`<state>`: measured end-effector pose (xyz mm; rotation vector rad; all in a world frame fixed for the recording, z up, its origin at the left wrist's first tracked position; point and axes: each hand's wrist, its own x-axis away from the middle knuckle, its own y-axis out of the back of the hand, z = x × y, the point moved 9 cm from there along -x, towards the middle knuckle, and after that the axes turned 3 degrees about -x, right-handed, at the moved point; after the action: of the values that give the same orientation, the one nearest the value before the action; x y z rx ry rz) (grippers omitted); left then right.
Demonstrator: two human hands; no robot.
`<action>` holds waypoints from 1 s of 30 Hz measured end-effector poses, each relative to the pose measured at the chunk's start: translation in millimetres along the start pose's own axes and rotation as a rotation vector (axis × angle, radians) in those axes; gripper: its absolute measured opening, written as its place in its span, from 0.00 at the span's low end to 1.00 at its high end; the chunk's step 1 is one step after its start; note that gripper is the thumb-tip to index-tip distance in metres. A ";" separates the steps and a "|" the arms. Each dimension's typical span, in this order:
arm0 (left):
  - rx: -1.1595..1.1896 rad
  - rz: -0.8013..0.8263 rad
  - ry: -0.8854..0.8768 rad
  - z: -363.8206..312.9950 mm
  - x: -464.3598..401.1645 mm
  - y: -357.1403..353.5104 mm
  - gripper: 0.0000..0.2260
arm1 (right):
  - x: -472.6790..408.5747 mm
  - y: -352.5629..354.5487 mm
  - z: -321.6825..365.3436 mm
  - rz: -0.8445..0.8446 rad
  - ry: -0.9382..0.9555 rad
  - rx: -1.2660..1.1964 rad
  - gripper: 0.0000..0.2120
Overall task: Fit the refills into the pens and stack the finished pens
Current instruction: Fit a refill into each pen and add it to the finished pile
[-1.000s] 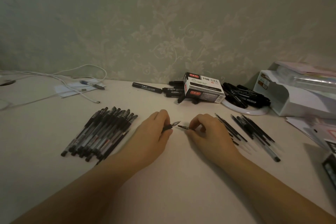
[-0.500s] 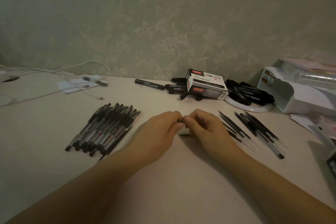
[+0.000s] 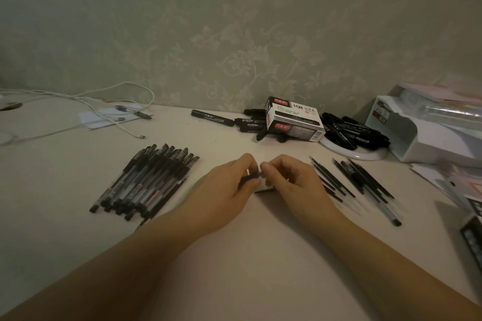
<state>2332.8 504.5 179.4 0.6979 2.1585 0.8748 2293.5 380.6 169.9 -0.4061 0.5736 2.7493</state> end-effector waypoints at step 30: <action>-0.035 -0.034 0.008 4.7 -0.3 4.1 0.06 | -1.8 31.9 -9.1 -0.238 -0.061 -0.082 0.05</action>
<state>2337.5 508.7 180.2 0.6393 2.1506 0.8972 2286.1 348.4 173.3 -0.3811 0.3723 2.5526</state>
